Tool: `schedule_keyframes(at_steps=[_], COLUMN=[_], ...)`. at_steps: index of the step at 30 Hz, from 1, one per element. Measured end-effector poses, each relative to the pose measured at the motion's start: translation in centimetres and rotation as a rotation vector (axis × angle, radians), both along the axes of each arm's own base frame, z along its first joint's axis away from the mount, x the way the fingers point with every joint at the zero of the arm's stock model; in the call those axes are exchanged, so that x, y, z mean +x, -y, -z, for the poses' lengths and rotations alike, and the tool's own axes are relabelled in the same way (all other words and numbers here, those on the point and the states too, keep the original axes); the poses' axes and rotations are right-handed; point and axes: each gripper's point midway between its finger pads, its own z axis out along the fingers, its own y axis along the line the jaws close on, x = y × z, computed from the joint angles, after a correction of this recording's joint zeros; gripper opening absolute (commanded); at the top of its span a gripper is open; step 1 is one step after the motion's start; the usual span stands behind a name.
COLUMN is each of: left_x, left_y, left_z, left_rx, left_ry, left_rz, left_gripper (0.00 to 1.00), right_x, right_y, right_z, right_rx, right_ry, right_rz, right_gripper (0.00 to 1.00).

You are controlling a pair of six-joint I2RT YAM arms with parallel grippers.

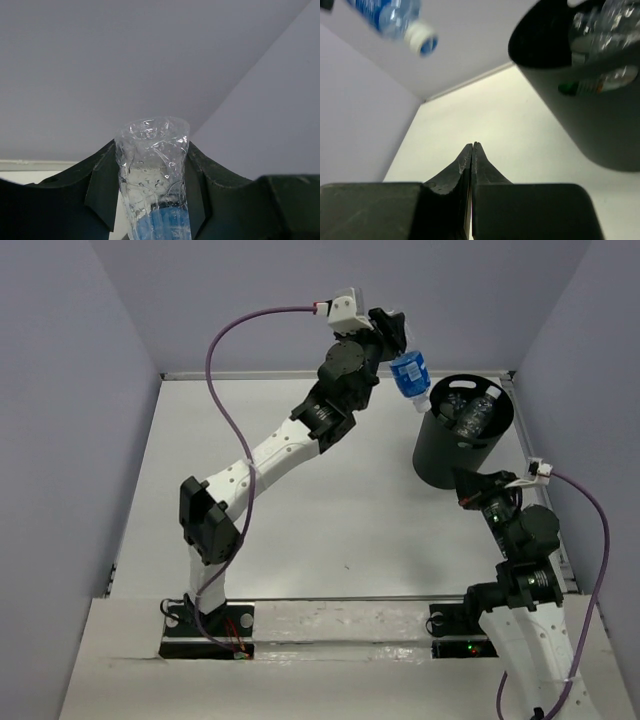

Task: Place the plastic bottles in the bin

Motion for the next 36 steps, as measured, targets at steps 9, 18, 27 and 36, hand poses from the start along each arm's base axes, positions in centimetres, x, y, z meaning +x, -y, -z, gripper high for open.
schedule_keyframes(at_steps=[9,18,27,36], left_x=[4.0,5.1,1.9,-0.2], left_y=[7.9,12.7,15.1,16.9], left_z=[1.2,8.2,7.2,6.7], left_rx=[0.011,0.212,0.336,0.360], left_ry=[0.133,0.214,0.348,0.399], left_rz=[-0.058,-0.105,-0.093,-0.051], left_gripper=[0.28,0.32,0.99,0.99], right_x=[-4.1,-5.4,-5.6,-5.5], right_y=[-3.5,-5.2,-5.4,-5.3], right_z=[6.9,8.5,8.8,9.1], right_rx=[-0.001,-0.011,-0.028,-0.048], right_ry=[-0.122,-0.180,-0.181,-0.187], right_rz=[-0.236,-0.358,-0.377,-0.376], right_gripper=[0.00,0.00,0.03,0.06])
